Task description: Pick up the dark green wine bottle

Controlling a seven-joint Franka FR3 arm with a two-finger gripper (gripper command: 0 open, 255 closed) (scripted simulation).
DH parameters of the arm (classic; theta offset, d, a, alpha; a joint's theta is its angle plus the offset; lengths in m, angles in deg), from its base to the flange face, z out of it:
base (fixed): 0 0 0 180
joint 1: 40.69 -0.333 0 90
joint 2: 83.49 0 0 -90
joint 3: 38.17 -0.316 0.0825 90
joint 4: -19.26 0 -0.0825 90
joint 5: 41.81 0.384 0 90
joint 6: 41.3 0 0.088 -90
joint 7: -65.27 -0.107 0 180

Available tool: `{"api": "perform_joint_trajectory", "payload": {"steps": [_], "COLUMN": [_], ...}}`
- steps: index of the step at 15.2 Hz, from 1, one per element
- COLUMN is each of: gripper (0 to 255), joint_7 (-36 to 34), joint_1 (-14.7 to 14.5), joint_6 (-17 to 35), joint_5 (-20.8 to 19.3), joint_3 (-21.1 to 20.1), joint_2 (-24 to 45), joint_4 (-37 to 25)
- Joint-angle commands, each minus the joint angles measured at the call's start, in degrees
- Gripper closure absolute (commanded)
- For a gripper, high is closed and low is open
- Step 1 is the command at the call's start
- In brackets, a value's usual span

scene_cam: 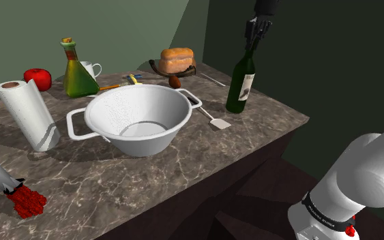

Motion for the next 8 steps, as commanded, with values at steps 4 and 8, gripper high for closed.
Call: {"api": "perform_joint_trajectory", "payload": {"steps": [4, 8], "gripper": [255, 255], "joint_7": [0.1, 0.2], "joint_1": [-0.1, -0.1], "joint_6": [-2.5, -5.8], "joint_5": [0.2, 0.4], "joint_3": [0.0, 0.1], "joint_2": [1.1, 2.5], "joint_4": [-3.5, -8.2]}}
